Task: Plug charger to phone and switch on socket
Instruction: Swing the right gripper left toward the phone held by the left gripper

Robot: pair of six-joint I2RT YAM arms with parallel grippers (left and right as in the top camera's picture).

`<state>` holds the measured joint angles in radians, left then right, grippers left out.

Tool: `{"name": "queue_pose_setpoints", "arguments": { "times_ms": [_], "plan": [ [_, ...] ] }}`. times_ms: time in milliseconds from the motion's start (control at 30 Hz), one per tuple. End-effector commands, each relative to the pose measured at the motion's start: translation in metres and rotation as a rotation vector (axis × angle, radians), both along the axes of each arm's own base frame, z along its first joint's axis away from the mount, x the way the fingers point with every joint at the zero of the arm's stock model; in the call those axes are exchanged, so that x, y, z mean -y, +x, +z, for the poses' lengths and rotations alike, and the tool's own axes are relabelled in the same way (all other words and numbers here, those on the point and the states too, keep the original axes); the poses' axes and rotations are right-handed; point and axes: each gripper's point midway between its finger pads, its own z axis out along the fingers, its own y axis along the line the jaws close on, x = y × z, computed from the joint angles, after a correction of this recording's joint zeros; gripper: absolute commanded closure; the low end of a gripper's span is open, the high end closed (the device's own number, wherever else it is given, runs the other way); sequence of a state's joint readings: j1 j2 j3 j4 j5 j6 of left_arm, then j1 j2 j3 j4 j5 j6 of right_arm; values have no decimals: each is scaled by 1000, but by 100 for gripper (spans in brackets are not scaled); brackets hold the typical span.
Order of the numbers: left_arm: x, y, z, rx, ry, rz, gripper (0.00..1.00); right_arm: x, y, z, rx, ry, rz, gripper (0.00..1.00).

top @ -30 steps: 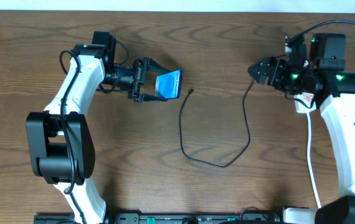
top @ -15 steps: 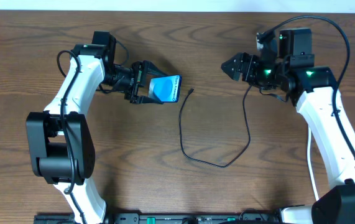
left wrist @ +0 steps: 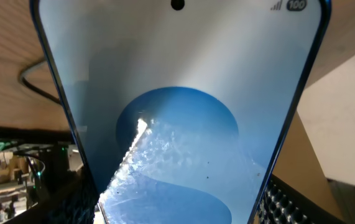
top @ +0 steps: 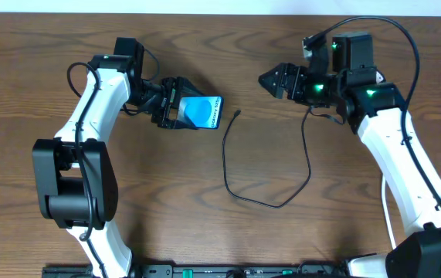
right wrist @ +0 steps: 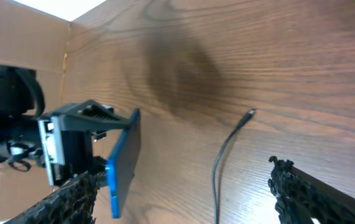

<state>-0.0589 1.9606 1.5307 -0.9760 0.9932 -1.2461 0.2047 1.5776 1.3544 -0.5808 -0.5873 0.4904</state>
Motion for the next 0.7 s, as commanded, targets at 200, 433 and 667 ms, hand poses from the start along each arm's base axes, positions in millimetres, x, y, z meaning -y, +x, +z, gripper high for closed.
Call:
{"name": "queue_pose_setpoints", "arguments": {
  "times_ms": [200, 433, 667],
  "plan": [
    [-16, 7, -2, 48, 123, 20, 36, -35, -1, -4, -18, 52, 52, 14],
    [-21, 15, -6, 75, 163, 34, 36, -53, 6, 1, 24, 82, 70, 14],
    [-21, 17, -7, 88, 168, 35, 36, -69, 2, -22, -48, 93, 110, 15]
  ]
}}
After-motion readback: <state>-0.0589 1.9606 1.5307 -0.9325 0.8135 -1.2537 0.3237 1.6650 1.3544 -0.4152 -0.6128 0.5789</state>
